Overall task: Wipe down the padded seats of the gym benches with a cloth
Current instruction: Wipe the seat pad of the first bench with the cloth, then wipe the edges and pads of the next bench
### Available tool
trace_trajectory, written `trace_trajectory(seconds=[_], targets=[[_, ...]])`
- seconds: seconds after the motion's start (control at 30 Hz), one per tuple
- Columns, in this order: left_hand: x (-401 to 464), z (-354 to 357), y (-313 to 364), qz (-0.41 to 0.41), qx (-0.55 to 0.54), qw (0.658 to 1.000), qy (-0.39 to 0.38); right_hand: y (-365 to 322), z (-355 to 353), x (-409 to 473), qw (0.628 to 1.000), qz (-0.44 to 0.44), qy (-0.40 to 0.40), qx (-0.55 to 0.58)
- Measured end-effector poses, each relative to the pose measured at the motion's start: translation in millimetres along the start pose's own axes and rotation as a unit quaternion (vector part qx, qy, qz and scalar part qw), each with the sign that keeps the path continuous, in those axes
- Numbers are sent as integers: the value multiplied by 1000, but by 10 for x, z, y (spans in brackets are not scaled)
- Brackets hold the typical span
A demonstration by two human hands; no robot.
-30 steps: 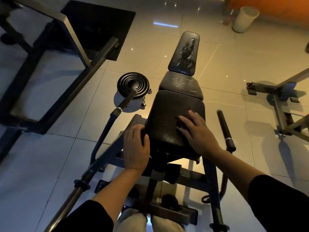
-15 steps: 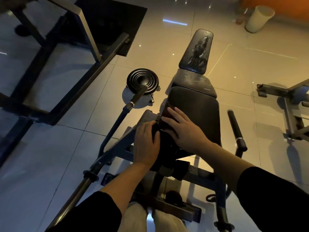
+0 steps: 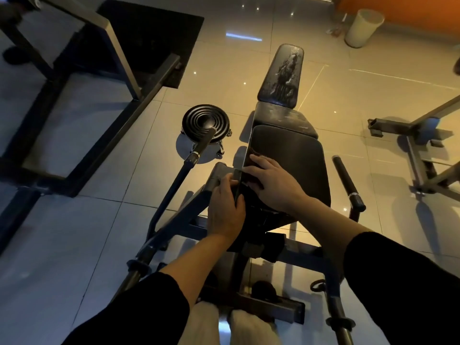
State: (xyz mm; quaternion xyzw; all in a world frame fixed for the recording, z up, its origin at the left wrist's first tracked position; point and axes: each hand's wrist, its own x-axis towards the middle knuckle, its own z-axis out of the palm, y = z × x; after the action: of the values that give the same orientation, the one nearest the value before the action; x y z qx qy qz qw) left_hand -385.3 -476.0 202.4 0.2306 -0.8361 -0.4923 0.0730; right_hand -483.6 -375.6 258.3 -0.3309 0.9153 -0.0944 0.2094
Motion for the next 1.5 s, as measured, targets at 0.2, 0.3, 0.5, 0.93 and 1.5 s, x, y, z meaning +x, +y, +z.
trace_trajectory(seconds=[0.2, 0.3, 0.5, 0.93, 1.5], targets=[[9, -91, 3, -14, -26, 999, -24, -75, 100, -117, 999, -39, -1, -23], [-11, -118, -48, -15, -18, 1000, -20, -67, 96, -214, 1000, -9, 22, -6], [-199, -346, 6, -40, -108, 993, 3, -328, 178, -320, 983, -64, 104, 138], [-2135, -2199, -42, -112, -310, 851, 408, -2866, 398, -999, 858, -383, -30, 341], [-6479, -4756, -1297, -99, -91, 750, 647, -6860, 1893, -3592, 659, -742, -119, 30]])
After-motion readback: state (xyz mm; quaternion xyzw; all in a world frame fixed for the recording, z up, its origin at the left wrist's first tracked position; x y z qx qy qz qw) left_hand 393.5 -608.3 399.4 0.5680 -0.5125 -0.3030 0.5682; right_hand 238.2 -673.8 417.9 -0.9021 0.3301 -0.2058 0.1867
